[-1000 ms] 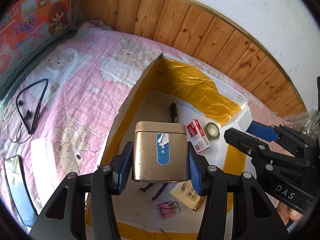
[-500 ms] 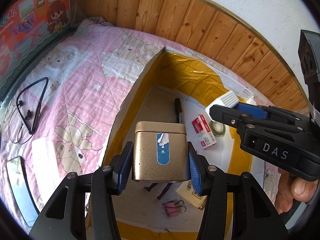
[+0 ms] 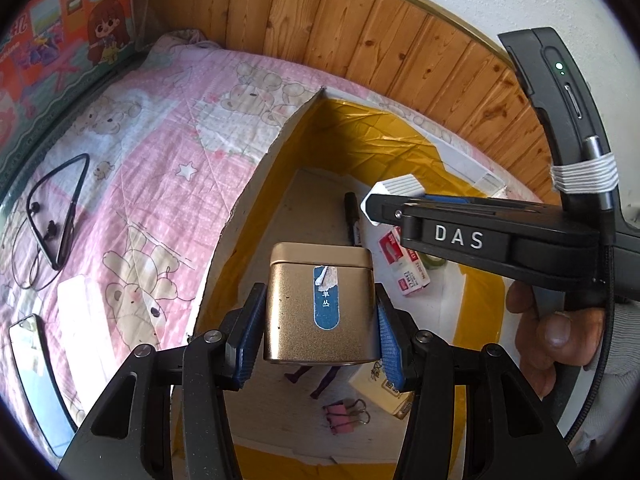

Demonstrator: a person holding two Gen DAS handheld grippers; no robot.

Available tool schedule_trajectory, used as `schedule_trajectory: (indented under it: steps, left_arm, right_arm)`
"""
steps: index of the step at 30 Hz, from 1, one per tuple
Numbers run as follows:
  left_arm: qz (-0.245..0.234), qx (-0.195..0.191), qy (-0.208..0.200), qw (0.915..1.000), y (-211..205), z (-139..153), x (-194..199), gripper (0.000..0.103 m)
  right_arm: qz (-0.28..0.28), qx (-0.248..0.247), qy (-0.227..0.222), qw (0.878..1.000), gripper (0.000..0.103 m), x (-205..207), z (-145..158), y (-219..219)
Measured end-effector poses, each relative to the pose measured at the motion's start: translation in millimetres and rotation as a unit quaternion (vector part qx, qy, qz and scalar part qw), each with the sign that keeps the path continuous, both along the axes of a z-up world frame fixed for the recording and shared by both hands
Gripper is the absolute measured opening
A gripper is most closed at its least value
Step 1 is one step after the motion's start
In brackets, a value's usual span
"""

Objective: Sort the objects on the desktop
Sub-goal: 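Lower the gold tin into the box and open the left gripper while the right gripper releases the white block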

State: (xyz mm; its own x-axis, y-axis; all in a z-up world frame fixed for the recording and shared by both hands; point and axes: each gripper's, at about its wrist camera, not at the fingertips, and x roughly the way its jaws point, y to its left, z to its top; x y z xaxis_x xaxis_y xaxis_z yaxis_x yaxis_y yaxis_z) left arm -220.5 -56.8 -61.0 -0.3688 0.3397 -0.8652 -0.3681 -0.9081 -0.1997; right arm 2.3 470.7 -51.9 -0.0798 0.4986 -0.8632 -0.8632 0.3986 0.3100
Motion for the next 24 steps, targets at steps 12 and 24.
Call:
schedule_trajectory:
  steps: [12,24]
  left_arm:
    - [0.014,0.003,-0.024,0.9996,-4,-6,-6,0.054]
    - [0.023,0.007,-0.028,0.9993,-5,-1,-6,0.054]
  right_arm:
    - [-0.001,0.005,-0.009,1.0,0.05,-4,-4,29]
    - [-0.003,0.011,-0.014,1.0,0.052,-10,4,12]
